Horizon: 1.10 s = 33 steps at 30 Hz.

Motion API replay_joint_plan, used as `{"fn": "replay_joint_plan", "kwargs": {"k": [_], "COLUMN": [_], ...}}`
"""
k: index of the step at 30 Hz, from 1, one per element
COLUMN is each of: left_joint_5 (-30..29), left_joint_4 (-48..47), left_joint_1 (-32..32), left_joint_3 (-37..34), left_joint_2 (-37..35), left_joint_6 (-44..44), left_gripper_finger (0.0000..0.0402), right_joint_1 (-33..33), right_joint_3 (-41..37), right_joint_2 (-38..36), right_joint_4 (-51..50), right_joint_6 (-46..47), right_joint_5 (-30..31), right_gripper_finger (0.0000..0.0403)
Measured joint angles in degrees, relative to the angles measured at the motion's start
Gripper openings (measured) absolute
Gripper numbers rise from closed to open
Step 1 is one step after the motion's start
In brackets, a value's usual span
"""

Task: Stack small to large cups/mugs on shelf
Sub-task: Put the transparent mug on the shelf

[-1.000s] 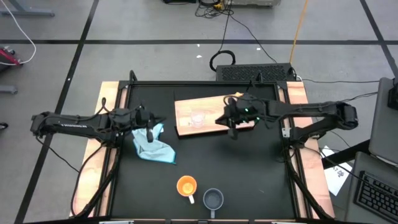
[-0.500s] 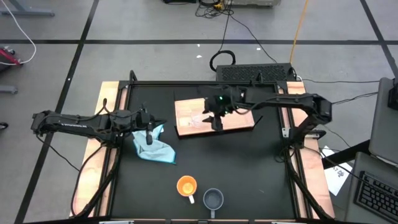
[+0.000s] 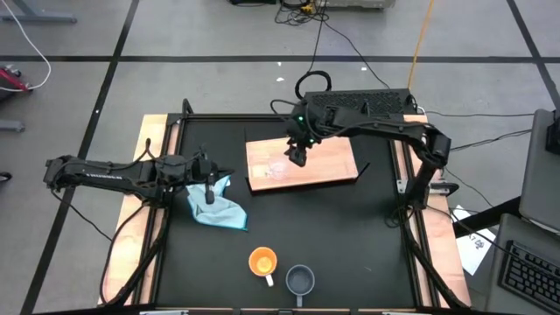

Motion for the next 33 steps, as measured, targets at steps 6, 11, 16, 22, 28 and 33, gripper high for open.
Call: {"fn": "replay_joint_plan", "kwargs": {"k": [6, 11, 16, 22, 28, 33], "left_joint_5": [0.1, 0.2, 0.2, 0.2, 0.6, 1.8], "left_joint_4": [0.0, 0.0, 0.0, -0.1, -0.2, -0.2], "left_joint_1": [0.0, 0.0, 0.0, 0.0, 0.0, 0.0], "left_joint_3": [0.0, 0.0, 0.0, 0.0, 0.0, 0.0], "left_joint_2": [0.0, 0.0, 0.0, 0.0, 0.0, 0.0], "left_joint_6": [0.0, 0.3, 0.4, 0.4, 0.4, 0.4], "left_gripper_finger": [0.0004, 0.0006, 0.0013, 0.0003, 0.002, 0.0023], "right_joint_1": [-0.3, -0.4, -0.4, -0.2, 0.5, 0.9], "right_joint_3": [5.4, 9.3, 10.3, 10.3, 10.3, 10.2], "right_joint_2": [4.1, 7.4, 8.5, 8.5, 9.0, 9.8], "right_joint_4": [-3.7, -7.9, -9.1, -10.5, -10.3, -10.4], "right_joint_6": [0.3, 0.3, 0.5, 0.7, 1.1, 1.1], "right_joint_5": [0.0, 0.1, 0.1, 0.1, 0.1, 0.1], "right_gripper_finger": [0.0201, 0.0201, 0.0201, 0.0201, 0.0201, 0.0201]}}
